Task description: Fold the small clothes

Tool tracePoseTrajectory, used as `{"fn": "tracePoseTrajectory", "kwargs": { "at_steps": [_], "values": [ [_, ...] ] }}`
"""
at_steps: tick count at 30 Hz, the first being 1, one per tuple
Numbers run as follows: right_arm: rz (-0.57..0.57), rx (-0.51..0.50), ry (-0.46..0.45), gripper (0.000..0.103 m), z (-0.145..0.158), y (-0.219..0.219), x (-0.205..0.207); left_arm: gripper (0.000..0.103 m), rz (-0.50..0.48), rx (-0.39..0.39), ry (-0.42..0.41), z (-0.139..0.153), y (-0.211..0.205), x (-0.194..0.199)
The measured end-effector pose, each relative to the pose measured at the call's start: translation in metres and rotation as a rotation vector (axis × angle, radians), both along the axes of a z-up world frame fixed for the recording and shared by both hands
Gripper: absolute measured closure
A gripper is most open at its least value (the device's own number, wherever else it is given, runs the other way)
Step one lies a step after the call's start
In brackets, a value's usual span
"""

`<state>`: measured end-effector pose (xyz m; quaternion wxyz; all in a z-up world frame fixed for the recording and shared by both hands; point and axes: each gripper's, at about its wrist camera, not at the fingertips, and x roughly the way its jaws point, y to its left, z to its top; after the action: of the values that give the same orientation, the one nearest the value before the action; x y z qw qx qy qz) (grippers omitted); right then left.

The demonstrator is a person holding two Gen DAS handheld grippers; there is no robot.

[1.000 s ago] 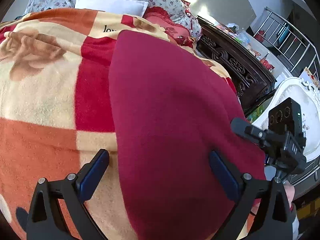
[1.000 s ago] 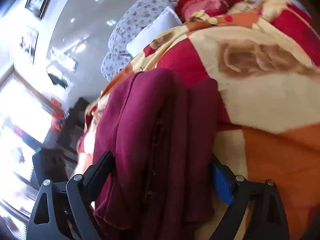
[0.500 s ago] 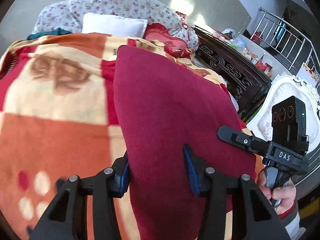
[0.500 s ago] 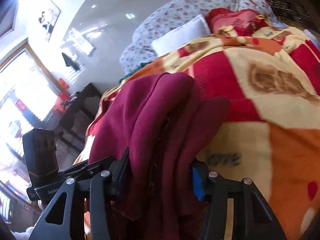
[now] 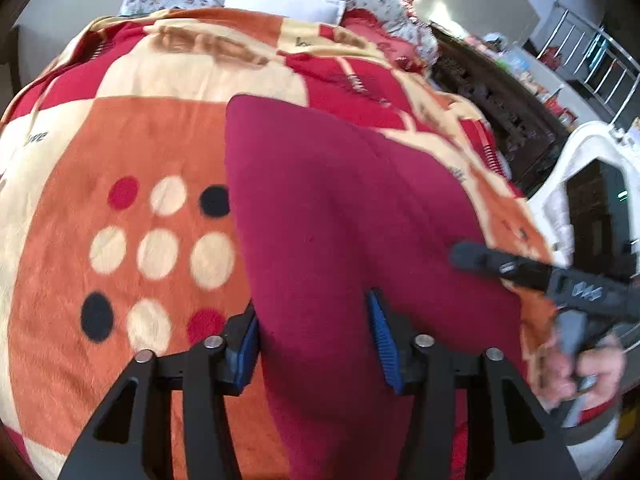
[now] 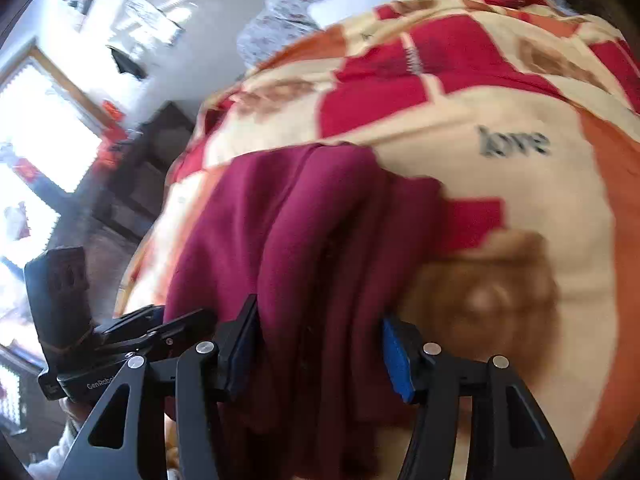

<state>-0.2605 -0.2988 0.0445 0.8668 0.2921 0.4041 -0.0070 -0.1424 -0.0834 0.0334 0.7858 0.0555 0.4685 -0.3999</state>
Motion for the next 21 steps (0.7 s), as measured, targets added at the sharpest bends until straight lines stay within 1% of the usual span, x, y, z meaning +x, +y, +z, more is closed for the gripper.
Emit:
{"fn": "tracePoseTrajectory", "kwargs": {
  "at_steps": [2, 3, 4, 5, 6, 7, 8, 10, 12, 14, 16, 17, 19, 21],
  "values": [
    [-0.034, -0.018, -0.033, 0.041, 0.017, -0.007, -0.017, 0.044, 0.015, 0.010, -0.061, 0.006, 0.004, -0.008],
    [-0.055, -0.027, -0.044, 0.040, 0.026, -0.011, -0.024, 0.043, 0.026, 0.029, -0.106, 0.013, 0.006, -0.012],
    [-0.073, -0.037, -0.047, 0.040, 0.036, -0.013, -0.030, 0.042, 0.036, 0.043, -0.146, 0.018, 0.007, -0.016],
    [-0.080, -0.052, -0.045, 0.040, 0.047, -0.014, -0.034, 0.039, 0.043, 0.054, -0.186, 0.023, 0.007, -0.019],
    [-0.074, -0.069, -0.049, 0.039, 0.056, -0.012, -0.037, 0.037, 0.045, 0.058, -0.221, 0.029, 0.006, -0.023],
    [-0.053, -0.090, -0.061, 0.039, 0.064, -0.006, -0.037, 0.032, 0.040, 0.054, -0.246, 0.034, 0.004, -0.027],
    [-0.027, -0.107, -0.075, 0.039, 0.071, 0.000, -0.033, 0.031, 0.038, 0.051, -0.252, 0.036, 0.003, -0.029],
    [0.034, -0.137, -0.100, 0.039, 0.075, 0.018, -0.021, 0.031, 0.040, 0.043, -0.256, 0.038, 0.000, -0.032],
    [0.074, -0.157, -0.093, 0.039, 0.070, 0.029, -0.005, 0.031, 0.041, 0.038, -0.252, 0.035, -0.002, -0.037],
    [0.082, -0.177, -0.061, 0.040, 0.057, 0.038, 0.013, 0.031, 0.022, 0.046, -0.247, 0.031, -0.004, -0.043],
    [0.088, -0.219, -0.019, 0.043, 0.041, 0.041, 0.032, 0.031, 0.001, 0.053, -0.243, 0.025, -0.008, -0.049],
    [0.086, -0.224, 0.006, 0.045, 0.033, 0.039, 0.040, 0.031, -0.007, 0.058, -0.247, 0.023, -0.011, -0.053],
    [0.063, -0.240, 0.060, 0.046, 0.016, 0.033, 0.051, 0.030, -0.013, 0.070, -0.280, 0.019, -0.015, -0.058],
    [0.053, -0.263, 0.101, 0.048, 0.003, 0.026, 0.056, 0.028, -0.027, 0.083, -0.296, 0.015, -0.018, -0.063]
  ]
}}
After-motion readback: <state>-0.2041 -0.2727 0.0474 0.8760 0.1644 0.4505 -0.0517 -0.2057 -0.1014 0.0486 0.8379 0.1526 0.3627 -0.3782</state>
